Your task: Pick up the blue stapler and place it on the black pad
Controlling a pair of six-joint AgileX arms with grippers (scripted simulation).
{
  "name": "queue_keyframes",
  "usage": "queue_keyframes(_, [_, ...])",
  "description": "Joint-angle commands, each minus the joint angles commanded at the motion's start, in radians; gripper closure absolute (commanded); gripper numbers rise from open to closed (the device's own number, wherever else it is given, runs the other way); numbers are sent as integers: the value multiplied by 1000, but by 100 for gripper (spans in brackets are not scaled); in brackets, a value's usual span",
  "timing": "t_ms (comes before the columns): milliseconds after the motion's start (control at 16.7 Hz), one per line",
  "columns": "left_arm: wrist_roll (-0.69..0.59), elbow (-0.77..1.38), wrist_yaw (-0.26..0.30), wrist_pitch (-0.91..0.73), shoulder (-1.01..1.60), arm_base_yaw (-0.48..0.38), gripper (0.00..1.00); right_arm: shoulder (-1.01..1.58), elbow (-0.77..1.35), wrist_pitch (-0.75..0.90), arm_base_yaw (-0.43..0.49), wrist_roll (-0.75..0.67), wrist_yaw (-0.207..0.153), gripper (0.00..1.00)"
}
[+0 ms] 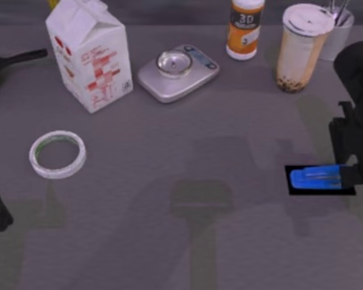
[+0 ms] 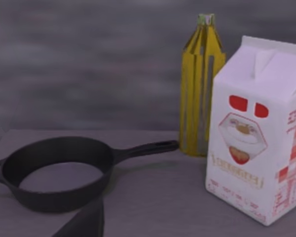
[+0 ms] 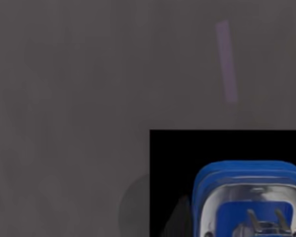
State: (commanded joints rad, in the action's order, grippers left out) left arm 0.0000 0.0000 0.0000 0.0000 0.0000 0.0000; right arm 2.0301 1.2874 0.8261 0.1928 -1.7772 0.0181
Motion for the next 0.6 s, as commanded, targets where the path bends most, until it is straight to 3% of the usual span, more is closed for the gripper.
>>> queue_keyframes(240, [0, 0, 0, 0, 0, 0, 0, 0, 0, 0, 0, 0, 0, 2])
queue_keyframes(600, [0, 0, 0, 0, 0, 0, 0, 0, 0, 0, 0, 0, 0, 0])
